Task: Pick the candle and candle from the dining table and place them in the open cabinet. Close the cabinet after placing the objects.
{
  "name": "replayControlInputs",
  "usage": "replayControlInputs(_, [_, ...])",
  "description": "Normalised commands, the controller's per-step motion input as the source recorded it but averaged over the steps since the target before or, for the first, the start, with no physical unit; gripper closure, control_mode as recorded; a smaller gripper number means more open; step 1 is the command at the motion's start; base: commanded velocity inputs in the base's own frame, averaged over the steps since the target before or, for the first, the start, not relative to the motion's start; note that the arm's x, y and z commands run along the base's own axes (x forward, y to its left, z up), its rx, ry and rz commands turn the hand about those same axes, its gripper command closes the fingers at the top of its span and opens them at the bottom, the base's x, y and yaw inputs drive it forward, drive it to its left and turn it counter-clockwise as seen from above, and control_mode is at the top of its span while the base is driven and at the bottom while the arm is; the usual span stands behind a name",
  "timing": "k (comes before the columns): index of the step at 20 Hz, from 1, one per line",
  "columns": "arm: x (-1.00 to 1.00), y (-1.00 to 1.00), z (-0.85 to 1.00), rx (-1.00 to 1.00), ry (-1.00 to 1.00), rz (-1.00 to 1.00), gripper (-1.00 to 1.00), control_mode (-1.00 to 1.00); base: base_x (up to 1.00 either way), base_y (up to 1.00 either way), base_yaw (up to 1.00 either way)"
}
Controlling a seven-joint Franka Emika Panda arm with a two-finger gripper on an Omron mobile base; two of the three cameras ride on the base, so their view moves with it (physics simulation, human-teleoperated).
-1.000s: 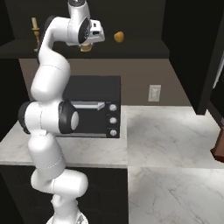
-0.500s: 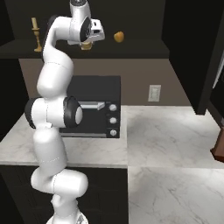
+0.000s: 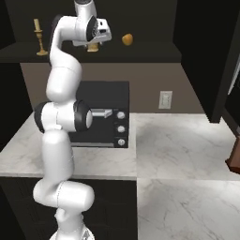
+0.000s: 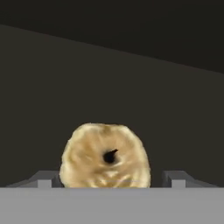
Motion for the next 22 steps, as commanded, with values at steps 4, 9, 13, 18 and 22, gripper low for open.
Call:
replayControlInputs(4, [0.05, 0.00, 0.00, 0.00, 0.00, 0.00, -1.00, -1.00, 0.00, 0.00, 0.00])
replayControlInputs(9, [-0.40, 0.00, 0.00, 0.01, 0.00, 0.01, -1.00, -1.00, 0.00, 0.00, 0.00])
replayControlInputs(13, [-0.80, -0.05, -0.19, 0.02, 0.00, 0.00, -1.00, -1.00, 0.00, 0.00, 0.00])
replayControlInputs(18, [-0.98, -0.19, -0.51, 0.03, -0.05, 0.00, -1.00, -1.00, 0.00, 0.00, 0.00])
replayControlInputs(22, [-1.00, -0.26, -1.00, 0.00, -0.15, 0.00, -1.00, -1.00, 0.00, 0.00, 0.00])
